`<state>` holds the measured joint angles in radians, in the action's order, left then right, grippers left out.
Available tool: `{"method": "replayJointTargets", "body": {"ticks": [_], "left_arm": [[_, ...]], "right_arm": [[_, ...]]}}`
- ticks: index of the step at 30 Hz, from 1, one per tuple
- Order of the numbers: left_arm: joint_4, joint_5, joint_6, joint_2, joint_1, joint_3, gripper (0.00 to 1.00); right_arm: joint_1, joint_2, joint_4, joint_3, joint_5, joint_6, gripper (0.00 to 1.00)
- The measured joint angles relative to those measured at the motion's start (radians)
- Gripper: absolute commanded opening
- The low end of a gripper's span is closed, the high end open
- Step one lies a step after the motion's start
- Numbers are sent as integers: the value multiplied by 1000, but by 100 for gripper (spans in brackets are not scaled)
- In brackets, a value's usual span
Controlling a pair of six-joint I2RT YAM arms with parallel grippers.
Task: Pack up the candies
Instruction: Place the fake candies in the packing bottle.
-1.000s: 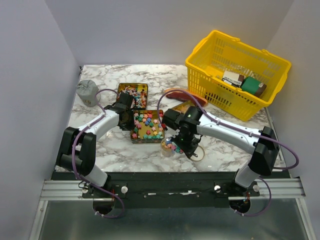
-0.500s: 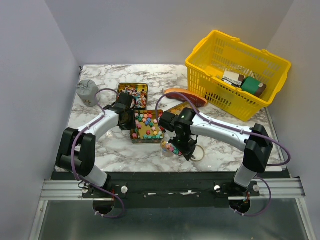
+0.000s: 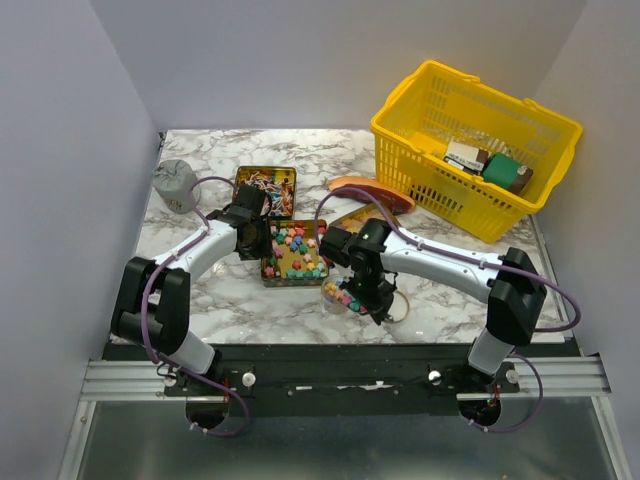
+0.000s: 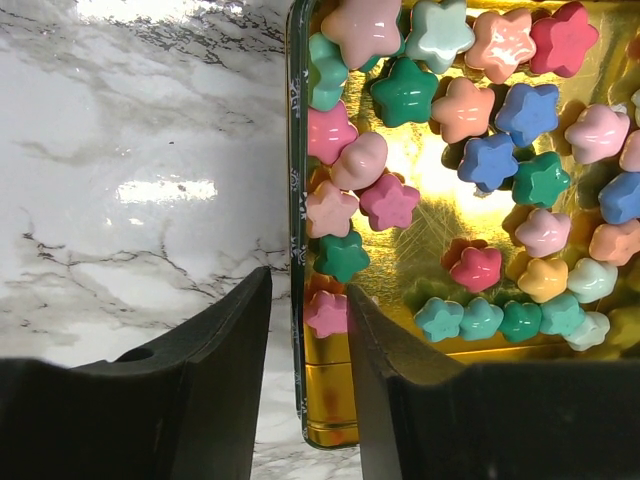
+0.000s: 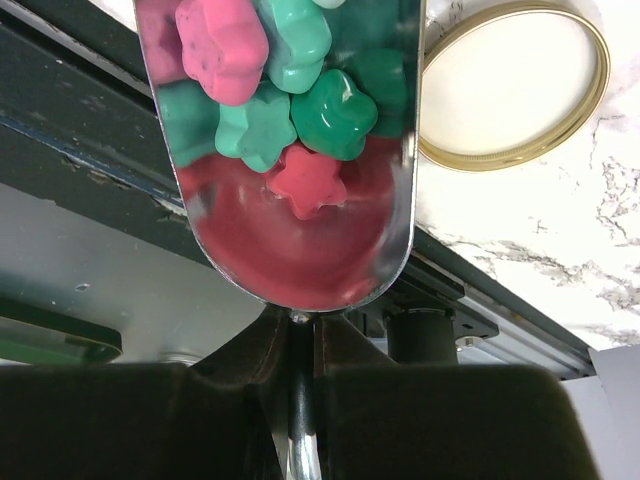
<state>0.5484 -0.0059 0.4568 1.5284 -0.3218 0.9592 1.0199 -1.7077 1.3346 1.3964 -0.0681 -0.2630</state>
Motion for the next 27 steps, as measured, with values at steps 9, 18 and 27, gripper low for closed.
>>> {"method": "replayJointTargets", "body": {"ticks": [9, 18, 27], "left_arm": [[0, 0, 0, 0, 0, 0, 69], [0, 0, 0, -7, 0, 0, 91], [-2, 0, 0, -31, 0, 0, 99]], "right_arm": [[0, 15, 0, -11, -26, -47, 1], [0, 25, 1, -13, -82, -70, 1], [0, 32, -1, -61, -195, -77, 1]]}}
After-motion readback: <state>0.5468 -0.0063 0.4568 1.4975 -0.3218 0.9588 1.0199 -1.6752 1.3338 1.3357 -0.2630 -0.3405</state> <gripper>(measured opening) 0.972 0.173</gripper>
